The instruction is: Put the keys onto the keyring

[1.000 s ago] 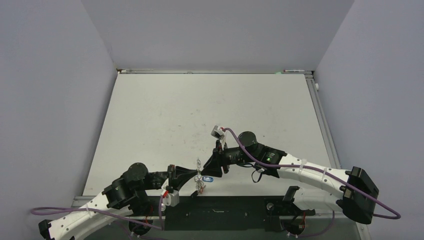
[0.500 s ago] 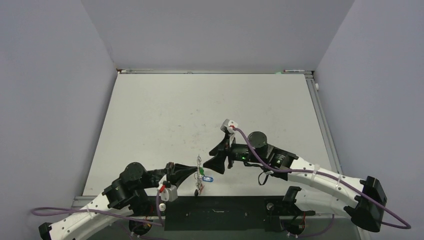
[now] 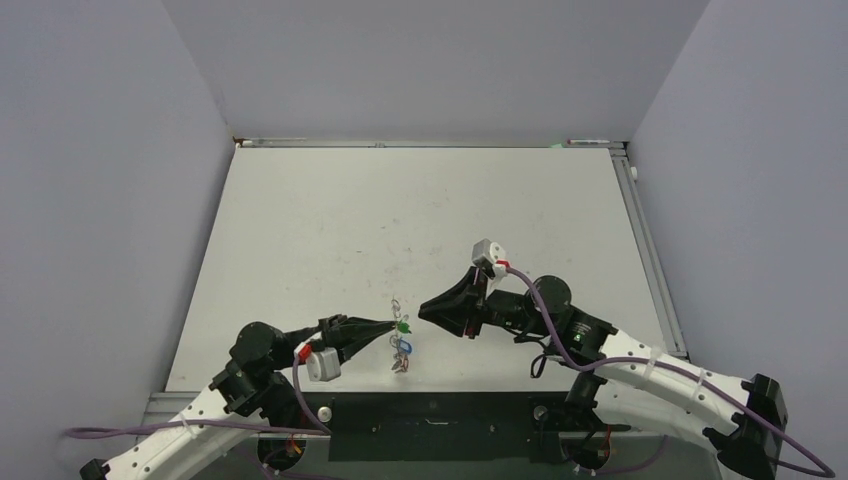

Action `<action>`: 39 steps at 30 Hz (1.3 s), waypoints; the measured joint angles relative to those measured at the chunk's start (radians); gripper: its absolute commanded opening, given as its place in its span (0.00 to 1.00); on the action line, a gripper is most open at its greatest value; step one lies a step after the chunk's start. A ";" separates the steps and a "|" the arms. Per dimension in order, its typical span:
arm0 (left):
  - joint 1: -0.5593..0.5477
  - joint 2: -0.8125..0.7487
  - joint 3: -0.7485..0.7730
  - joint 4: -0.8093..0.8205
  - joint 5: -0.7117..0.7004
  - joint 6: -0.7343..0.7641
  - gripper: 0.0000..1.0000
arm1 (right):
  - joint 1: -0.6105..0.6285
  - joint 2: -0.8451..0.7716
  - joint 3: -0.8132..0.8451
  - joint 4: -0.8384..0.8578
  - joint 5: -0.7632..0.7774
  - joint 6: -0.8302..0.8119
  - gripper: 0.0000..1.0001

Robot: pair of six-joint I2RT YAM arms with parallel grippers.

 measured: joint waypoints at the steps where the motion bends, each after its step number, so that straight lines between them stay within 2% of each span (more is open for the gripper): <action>1: 0.004 0.000 -0.002 0.018 0.008 -0.015 0.00 | 0.000 0.023 0.000 0.014 -0.004 0.005 0.14; 8: 0.014 -0.006 -0.010 0.058 0.040 -0.049 0.00 | 0.013 0.175 0.000 0.052 -0.012 0.020 0.12; 15: 0.016 -0.019 -0.012 0.060 0.054 -0.050 0.00 | 0.020 0.237 0.029 0.069 -0.011 0.024 0.11; 19: 0.018 -0.019 -0.012 0.060 0.060 -0.050 0.00 | 0.026 0.238 0.042 0.068 -0.002 0.024 0.14; 26: 0.018 -0.019 -0.012 0.060 0.067 -0.047 0.00 | 0.026 0.220 0.077 0.011 0.031 0.001 0.27; 33: 0.018 -0.022 -0.012 0.060 0.066 -0.045 0.00 | 0.026 0.115 0.085 -0.061 0.088 -0.023 0.26; 39: 0.023 -0.024 -0.012 0.060 0.066 -0.045 0.00 | 0.027 0.075 0.074 -0.020 0.054 0.000 0.23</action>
